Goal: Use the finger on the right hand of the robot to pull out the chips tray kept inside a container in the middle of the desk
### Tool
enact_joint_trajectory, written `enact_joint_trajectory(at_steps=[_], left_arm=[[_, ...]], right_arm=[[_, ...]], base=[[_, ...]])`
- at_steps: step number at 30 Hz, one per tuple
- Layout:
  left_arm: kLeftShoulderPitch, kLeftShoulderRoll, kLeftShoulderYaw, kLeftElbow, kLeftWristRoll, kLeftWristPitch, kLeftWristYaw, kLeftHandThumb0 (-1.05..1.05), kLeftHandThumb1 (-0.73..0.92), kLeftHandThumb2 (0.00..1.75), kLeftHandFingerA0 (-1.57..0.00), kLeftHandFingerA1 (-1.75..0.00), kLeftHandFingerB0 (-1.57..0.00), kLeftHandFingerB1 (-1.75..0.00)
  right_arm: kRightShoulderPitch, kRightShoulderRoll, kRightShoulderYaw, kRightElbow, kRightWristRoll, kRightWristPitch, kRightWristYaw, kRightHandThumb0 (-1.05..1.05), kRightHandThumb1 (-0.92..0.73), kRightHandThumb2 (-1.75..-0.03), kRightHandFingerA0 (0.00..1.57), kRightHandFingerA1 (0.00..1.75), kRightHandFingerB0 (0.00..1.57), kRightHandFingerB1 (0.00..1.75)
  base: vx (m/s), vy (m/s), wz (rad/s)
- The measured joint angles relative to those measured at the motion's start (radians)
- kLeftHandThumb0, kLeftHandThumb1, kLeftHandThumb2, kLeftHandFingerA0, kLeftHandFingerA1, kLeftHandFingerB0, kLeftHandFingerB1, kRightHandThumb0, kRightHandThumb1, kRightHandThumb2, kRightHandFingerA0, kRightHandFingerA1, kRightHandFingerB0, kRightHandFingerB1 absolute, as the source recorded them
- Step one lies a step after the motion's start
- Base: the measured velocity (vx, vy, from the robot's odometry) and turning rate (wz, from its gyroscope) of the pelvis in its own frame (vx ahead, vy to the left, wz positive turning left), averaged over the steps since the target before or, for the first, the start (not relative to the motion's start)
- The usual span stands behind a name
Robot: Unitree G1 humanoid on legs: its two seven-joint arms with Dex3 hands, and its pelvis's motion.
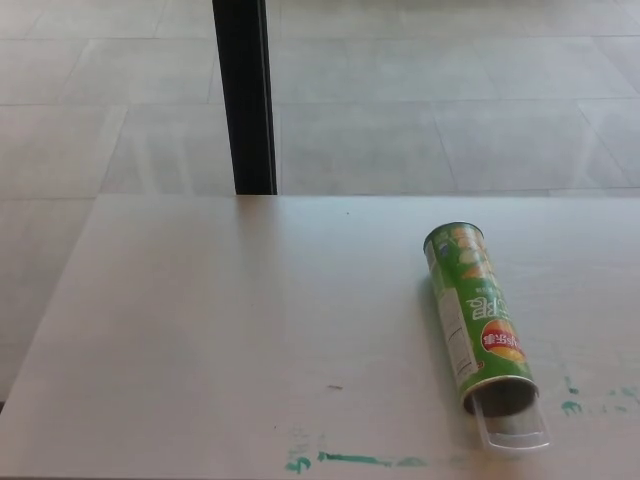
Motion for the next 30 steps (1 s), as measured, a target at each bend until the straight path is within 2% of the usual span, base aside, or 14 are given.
enact_joint_trajectory(at_steps=[1,11,12,13,16,17,18,19,20,22,23,26,27,30], left_arm=[[0.002,0.001,0.002,0.001,-0.003,-0.002,-0.008,-0.77,0.82,0.66,-0.34,-0.88,-0.39,-0.85],[-0.009,0.003,0.007,0.029,-0.012,-0.016,-0.040,-0.76,0.84,0.65,-0.32,-0.83,-0.34,-0.68],[-0.010,0.004,0.007,0.030,-0.012,-0.018,-0.042,-0.77,0.82,0.64,-0.34,-0.90,-0.41,-0.87],[-0.013,0.006,0.007,0.036,-0.013,-0.019,-0.042,-0.79,0.82,0.66,-0.32,-0.91,-0.39,-0.79],[-0.017,0.007,0.007,0.041,-0.014,-0.019,-0.042,-0.79,0.81,0.65,-0.33,-0.90,-0.40,-0.79],[-0.017,0.007,0.007,0.041,-0.014,-0.019,-0.042,-0.78,0.67,1.11,-0.38,-0.79,-0.38,-0.71],[-0.017,0.007,0.007,0.041,-0.014,-0.019,-0.043,-0.78,0.83,0.65,-0.32,-0.88,-0.37,-0.77],[-0.017,0.007,0.007,0.041,-0.015,-0.019,-0.043,-0.78,0.83,0.65,-0.32,-0.88,-0.37,-0.77],[-0.017,0.007,0.007,0.041,-0.015,-0.019,-0.043,-0.77,0.83,0.65,-0.33,-0.88,-0.37,-0.77],[-0.017,0.007,0.007,0.041,-0.016,-0.019,-0.043,-0.77,0.82,0.65,-0.32,-0.89,-0.37,-0.79],[-0.017,0.007,0.007,0.042,-0.016,-0.019,-0.043,-0.78,0.82,0.66,-0.31,-0.88,-0.38,-0.75],[-0.018,0.007,0.007,0.043,-0.017,-0.019,-0.043,-0.77,0.82,0.65,-0.32,-0.91,-0.38,-0.83],[-0.018,0.007,0.007,0.043,-0.017,-0.019,-0.043,-0.77,0.82,0.64,-0.32,-0.90,-0.39,-0.89],[-0.018,0.007,0.007,0.043,-0.017,-0.019,-0.043,-0.77,0.83,0.65,-0.31,-0.90,-0.36,-0.78]], right_arm=[[0.000,-0.005,-0.009,0.000,0.007,-0.005,0.004,-0.45,-0.66,-0.60,0.56,0.57,0.34,0.35],[-0.035,-0.013,-0.207,-0.223,0.112,0.023,-0.003,-0.35,-0.67,-0.60,0.51,0.62,0.26,0.32],[-0.042,-0.014,-0.220,-0.249,0.122,0.031,-0.003,-0.39,-0.64,-0.59,0.58,0.58,0.30,0.30],[-0.057,-0.017,-0.243,-0.287,0.137,0.040,-0.003,-0.52,-0.53,-0.79,0.55,0.59,0.25,0.42],[-0.088,-0.030,-0.273,-0.402,0.158,0.054,-0.004,-0.44,-0.50,-0.78,0.57,0.61,0.28,0.44],[-0.094,-0.031,-0.276,-0.424,0.161,0.057,-0.004,-0.35,-0.62,-0.59,0.68,0.56,0.36,0.33],[-0.104,-0.031,-0.281,-0.464,0.166,0.062,-0.004,-0.40,-0.57,-0.57,0.68,0.58,0.39,0.33],[-0.115,-0.031,-0.285,-0.503,0.171,0.068,-0.005,-0.40,-0.57,-0.57,0.68,0.58,0.39,0.33],[-0.123,-0.031,-0.286,-0.535,0.174,0.073,-0.005,-0.43,-0.48,-0.79,0.68,0.69,0.33,0.47],[-0.141,-0.031,-0.288,-0.608,0.180,0.084,-0.007,-0.41,-0.59,-0.58,0.72,0.64,0.42,0.35],[-0.147,-0.031,-0.287,-0.641,0.182,0.089,-0.009,-0.45,-0.49,-0.79,0.68,0.63,0.31,0.47],[-0.155,-0.030,-0.277,-0.745,0.182,0.094,-0.010,-0.41,-0.52,-0.78,0.63,0.64,0.27,0.45],[-0.156,-0.030,-0.274,-0.758,0.183,0.094,-0.010,-0.32,-0.64,-0.59,0.69,0.56,0.34,0.35],[-0.158,-0.019,-0.245,-0.887,0.189,0.101,-0.010,-0.22,-0.65,-0.61,0.71,0.66,0.31,0.38]], base=[[0.00,0.000,0.00],[0.00,0.000,0.00],[0.00,0.000,0.00],[0.00,0.000,0.00],[0.00,0.000,0.00],[0.00,0.000,0.00],[0.00,0.000,0.00],[0.00,0.000,0.00],[0.00,0.000,0.00],[0.00,0.000,0.00],[0.00,0.000,0.00],[0.00,0.000,0.00],[0.00,0.000,0.00],[0.00,0.000,0.00]])
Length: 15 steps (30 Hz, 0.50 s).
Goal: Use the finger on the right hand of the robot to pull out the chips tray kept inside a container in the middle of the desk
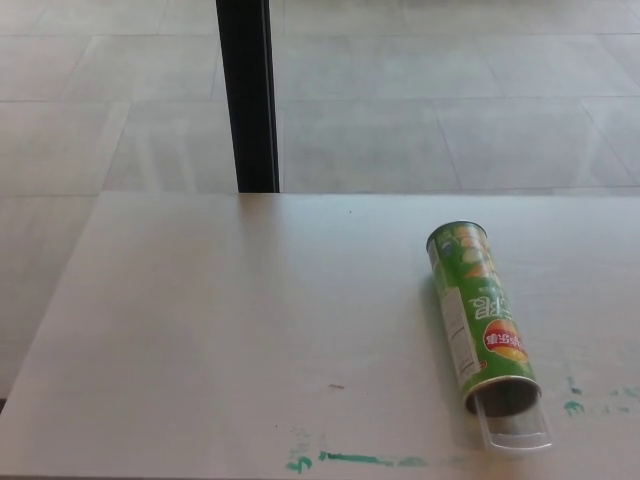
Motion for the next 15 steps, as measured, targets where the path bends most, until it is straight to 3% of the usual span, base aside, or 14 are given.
enact_joint_trajectory(at_steps=[1,2,3,4,8,9,10,11,12,13,14,15], left_arm=[[0.000,0.000,0.000,0.000,0.000,0.000,0.000,-0.78,0.82,0.65,-0.32,-0.91,-0.40,-0.82],[0.000,0.000,0.000,0.000,0.000,0.000,0.000,-0.78,0.63,1.01,-0.40,-0.82,-0.42,-0.76],[0.000,0.000,0.000,0.001,0.000,0.000,0.000,-0.77,0.83,0.65,-0.33,-0.90,-0.40,-0.79],[-0.001,0.000,0.000,0.001,0.000,0.000,0.000,-0.76,0.82,0.64,-0.33,-0.90,-0.41,-0.92],[-0.002,0.000,0.000,0.004,0.000,0.000,0.000,-0.77,0.83,0.65,-0.32,-0.90,-0.38,-0.86],[-0.002,0.000,0.000,0.005,0.000,0.000,0.000,-0.78,0.63,1.01,-0.39,-0.82,-0.42,-0.81],[-0.002,0.001,0.000,0.006,-0.001,0.000,0.000,-0.76,0.83,0.64,-0.33,-0.93,-0.39,-0.92],[-0.003,0.002,0.000,0.007,-0.001,-0.001,0.000,-0.77,0.84,0.66,-0.32,-0.85,-0.37,-0.71],[-0.003,0.002,0.000,0.007,-0.001,-0.001,0.000,-0.77,0.84,0.66,-0.32,-0.85,-0.37,-0.71],[-0.002,0.004,0.000,0.011,-0.002,-0.003,-0.001,-0.76,0.84,0.66,-0.32,-0.86,-0.37,-0.72],[-0.004,0.005,0.000,0.015,-0.002,-0.005,-0.002,-0.76,0.85,0.66,-0.33,-0.87,-0.36,-0.72],[-0.006,0.006,0.000,0.018,-0.002,-0.008,-0.002,-0.77,0.83,0.66,-0.34,-0.92,-0.38,-0.85]], right_arm=[[0.000,0.004,0.008,-0.026,0.002,0.003,0.000,-0.16,-0.47,-0.92,0.70,0.78,0.19,0.52],[0.001,0.007,0.017,-0.051,0.003,0.006,0.000,-0.21,-0.69,-0.59,0.69,0.73,0.27,0.37],[0.003,0.010,0.035,-0.095,0.005,0.012,0.001,-0.23,-0.67,-0.62,0.71,0.74,0.26,0.39],[0.006,0.012,0.047,-0.121,0.005,0.016,0.001,-0.24,-0.67,-0.62,0.69,0.76,0.25,0.39],[0.020,0.016,0.125,-0.263,0.016,0.057,0.008,-0.22,-0.67,-0.62,0.68,0.78,0.26,0.38],[0.024,0.016,0.144,-0.288,0.018,0.067,0.010,-0.22,-0.66,-0.62,0.70,0.78,0.29,0.39],[0.028,0.016,0.168,-0.319,0.020,0.079,0.013,-0.22,-0.66,-0.62,0.70,0.78,0.29,0.40],[0.033,0.016,0.198,-0.351,0.019,0.096,0.016,-0.21,-0.64,-0.58,0.75,0.82,0.31,0.39],[0.034,0.015,0.227,-0.372,0.016,0.112,0.018,-0.21,-0.64,-0.58,0.75,0.82,0.31,0.39],[0.030,0.011,0.257,-0.383,0.008,0.123,0.019,-0.18,-0.44,-0.90,0.77,0.87,0.21,0.53],[0.026,0.010,0.281,-0.388,0.002,0.134,0.020,-0.21,-0.63,-0.58,0.77,0.90,0.33,0.39],[0.021,0.009,0.302,-0.391,-0.005,0.144,0.020,-0.22,-0.63,-0.58,0.77,0.90,0.34,0.39]], base=[[0.00,0.000,0.00],[0.00,0.000,0.00],[0.00,0.000,0.00],[0.00,0.000,0.00],[0.00,0.000,0.00],[0.00,0.000,0.00],[0.00,0.000,0.00],[0.00,0.000,0.00],[0.00,0.000,0.00],[0.00,0.000,0.00],[0.00,0.000,0.00],[0.00,0.000,0.00]])
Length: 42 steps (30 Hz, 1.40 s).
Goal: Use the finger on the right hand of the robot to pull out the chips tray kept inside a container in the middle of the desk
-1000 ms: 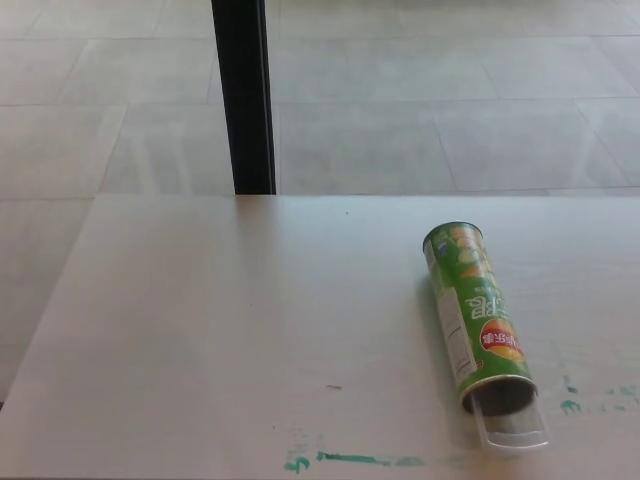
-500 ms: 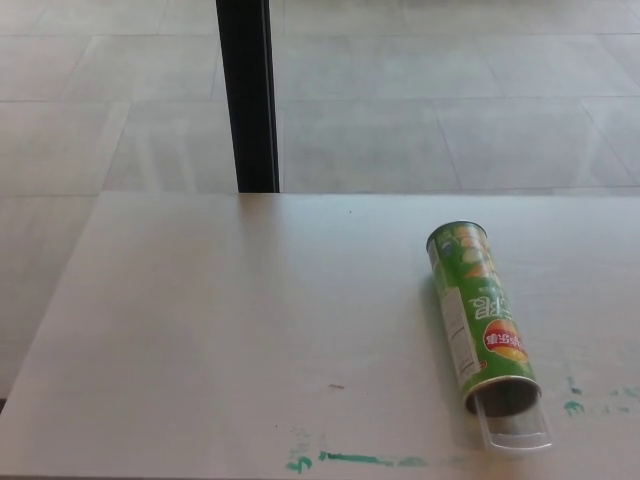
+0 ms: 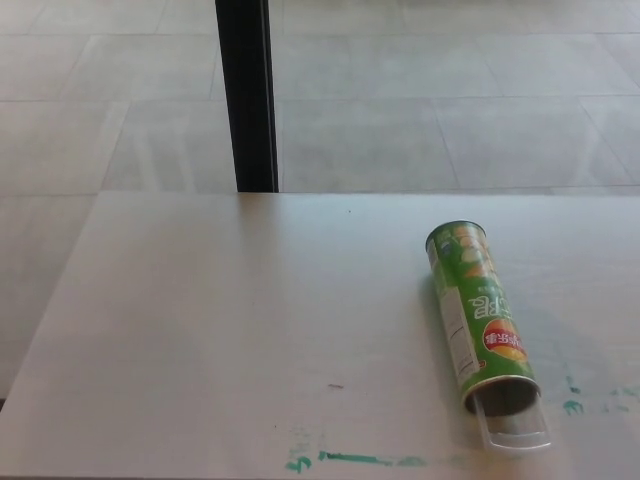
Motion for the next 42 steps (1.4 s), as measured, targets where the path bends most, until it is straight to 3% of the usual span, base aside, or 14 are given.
enact_joint_trajectory(at_steps=[1,2,3,10,12,16,21,27,34,35,36,37,38,42], left_arm=[[-0.002,0.001,0.000,0.003,0.000,-0.002,-0.001,-0.77,0.63,1.01,-0.41,-0.82,-0.42,-0.79],[-0.002,0.002,0.000,0.003,0.000,-0.004,-0.002,-0.77,0.63,1.01,-0.41,-0.82,-0.42,-0.79],[-0.002,0.002,0.000,0.004,0.000,-0.006,-0.002,-0.77,0.82,0.64,-0.34,-0.92,-0.40,-0.83],[-0.004,0.002,0.000,0.004,0.000,-0.010,-0.002,-0.76,0.82,0.66,-0.33,-0.90,-0.38,-0.78],[-0.004,0.002,0.000,-0.001,0.000,-0.010,-0.002,-0.76,0.83,0.66,-0.32,-0.86,-0.37,-0.73],[-0.008,0.004,0.000,0.000,0.000,-0.010,-0.004,-0.76,0.84,0.65,-0.29,-0.90,-0.32,-0.72],[-0.014,0.011,-0.005,-0.003,0.000,-0.010,-0.005,-0.77,0.83,0.65,-0.34,-0.90,-0.40,-0.81],[-0.016,0.014,-0.010,-0.001,0.000,-0.010,-0.005,-0.78,0.84,0.65,-0.30,-0.91,-0.38,-0.79],[-0.017,0.018,-0.012,0.004,0.000,-0.011,-0.006,-0.77,0.82,0.64,-0.33,-0.94,-0.42,-0.93],[-0.017,0.019,-0.012,0.005,0.000,-0.011,-0.006,-0.78,0.64,1.01,-0.40,-0.83,-0.42,-0.80],[-0.018,0.020,-0.011,0.006,0.000,-0.011,-0.006,-0.78,0.64,1.01,-0.40,-0.83,-0.42,-0.80],[-0.019,0.021,-0.011,0.007,0.000,-0.011,-0.006,-0.77,0.84,0.65,-0.32,-0.92,-0.39,-0.85],[-0.019,0.021,-0.011,0.008,0.000,-0.011,-0.006,-0.78,0.84,0.65,-0.29,-0.92,-0.38,-0.82],[-0.012,0.022,-0.011,-0.007,-0.001,-0.011,-0.008,-0.77,0.84,0.65,-0.31,-0.94,-0.38,-0.79]], right_arm=[[-0.005,-0.002,0.018,-0.002,-0.008,0.009,0.000,-0.22,-0.62,-0.58,0.81,0.90,0.35,0.41],[-0.012,-0.005,0.042,-0.004,-0.023,0.019,0.000,-0.22,-0.62,-0.58,0.81,0.90,0.35,0.41],[-0.018,-0.007,0.062,-0.003,-0.037,0.023,-0.001,-0.21,-0.62,-0.58,0.82,0.91,0.35,0.41],[-0.048,-0.042,0.174,0.016,-0.137,0.047,-0.003,-0.18,-0.61,-0.57,0.81,1.05,0.40,0.44],[-0.055,-0.055,0.205,0.031,-0.168,0.048,-0.003,-0.16,-0.58,-0.57,0.79,1.26,0.45,0.47],[-0.077,-0.096,0.251,0.088,-0.224,0.040,0.001,-0.11,-0.58,-0.57,0.78,1.30,0.46,0.47],[-0.105,-0.152,0.273,0.137,-0.285,0.002,0.017,-0.08,-0.58,-0.59,0.73,1.38,0.48,0.48],[-0.109,-0.197,0.308,0.156,-0.355,-0.048,0.025,-0.15,-0.55,-0.60,0.85,1.51,0.55,0.48],[-0.111,-0.251,0.363,0.191,-0.443,-0.115,0.038,-0.11,-0.56,-0.57,0.86,1.30,0.54,0.46],[-0.111,-0.257,0.370,0.196,-0.455,-0.127,0.042,-0.10,-0.56,-0.56,0.87,1.31,0.55,0.47],[-0.111,-0.260,0.373,0.202,-0.465,-0.140,0.043,-0.10,-0.56,-0.56,0.87,1.31,0.55,0.47],[-0.111,-0.263,0.378,0.209,-0.472,-0.153,0.044,-0.10,-0.56,-0.56,0.87,1.31,0.55,0.47],[-0.111,-0.265,0.381,0.214,-0.479,-0.164,0.045,-0.20,-0.53,-0.64,0.86,1.26,0.53,0.50],[-0.102,-0.270,0.410,0.221,-0.525,-0.213,0.046,-0.14,-0.57,-0.58,0.82,1.31,0.55,0.45]], base=[[0.00,0.000,0.00],[0.00,0.000,0.00],[0.00,0.000,0.00],[0.00,0.000,0.00],[0.00,0.000,0.00],[0.00,0.000,0.00],[0.00,0.000,0.00],[0.00,0.000,0.00],[0.00,0.000,0.00],[0.00,0.000,0.00],[0.00,0.000,0.00],[0.00,0.000,0.00],[0.00,0.000,0.00],[0.00,0.000,0.00]])
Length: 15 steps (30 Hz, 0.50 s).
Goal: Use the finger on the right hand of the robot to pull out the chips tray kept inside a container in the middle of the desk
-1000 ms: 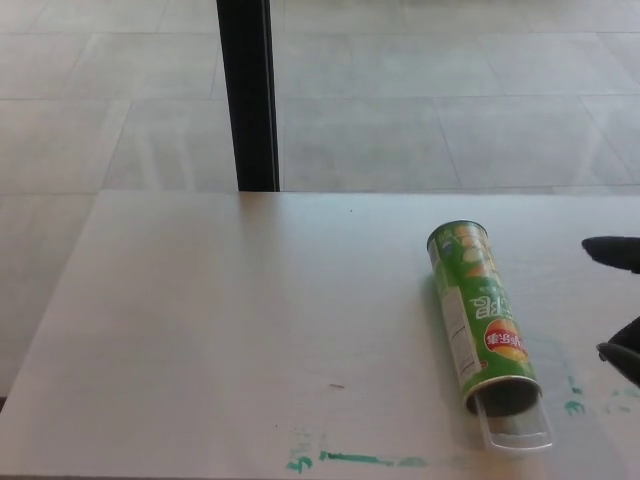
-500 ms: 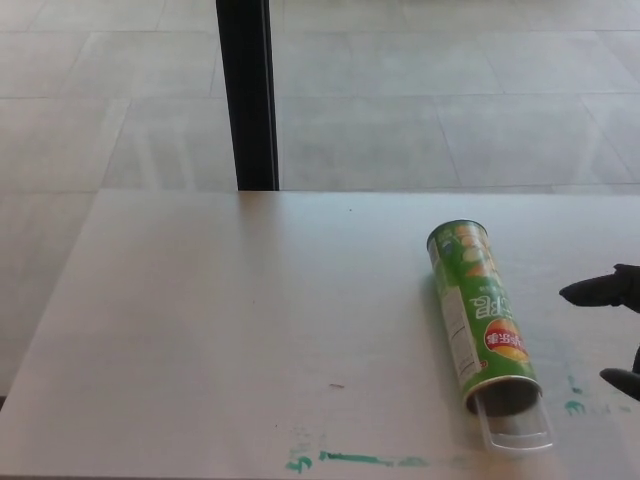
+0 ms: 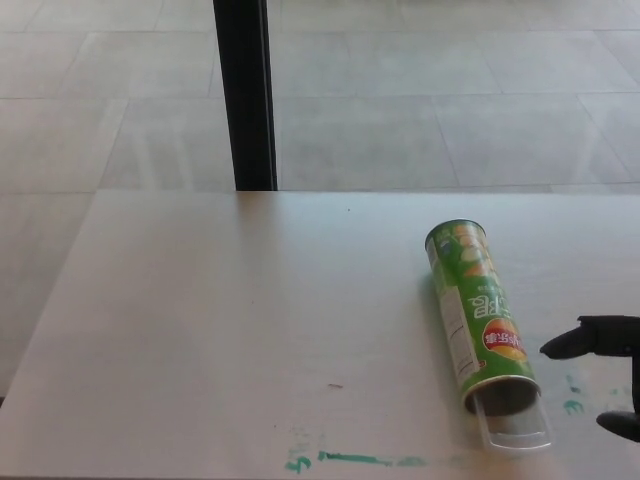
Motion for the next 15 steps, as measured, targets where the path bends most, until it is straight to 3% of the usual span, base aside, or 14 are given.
enact_joint_trajectory(at_steps=[5,8,9,11,15], left_arm=[[-0.002,0.005,-0.003,0.008,0.000,-0.002,0.000,-0.77,0.84,0.66,-0.30,-0.87,-0.33,-0.66],[-0.005,0.006,-0.002,0.011,0.000,-0.004,-0.001,-0.77,0.83,0.65,-0.31,-0.88,-0.36,-0.71],[-0.006,0.006,-0.002,0.012,0.000,-0.005,-0.001,-0.76,0.84,0.65,-0.29,-0.91,-0.37,-0.81],[-0.007,0.006,-0.002,0.012,0.000,-0.006,-0.001,-0.76,0.83,0.65,-0.30,-0.92,-0.35,-0.76],[-0.007,0.006,-0.002,0.012,0.000,-0.006,0.000,-0.77,0.83,0.65,-0.33,-0.93,-0.41,-0.85]], right_arm=[[0.000,-0.001,0.022,0.011,-0.052,-0.034,0.003,-0.14,-0.57,-0.58,0.80,1.34,0.55,0.47],[-0.011,-0.001,0.029,0.015,-0.074,-0.043,0.004,-0.14,-0.57,-0.57,0.82,1.31,0.55,0.45],[-0.015,-0.001,0.030,0.016,-0.081,-0.046,0.005,-0.15,-0.57,-0.58,0.82,1.32,0.54,0.45],[-0.021,-0.001,0.033,0.018,-0.090,-0.047,0.005,-0.15,-0.57,-0.58,0.84,1.30,0.55,0.45],[-0.038,0.001,0.044,0.036,-0.117,-0.051,0.005,-0.14,-0.57,-0.58,0.83,1.32,0.55,0.45]], base=[[0.00,0.000,0.00],[0.00,0.000,0.00],[0.00,0.000,0.00],[0.00,0.000,0.00],[0.00,0.000,0.00]])
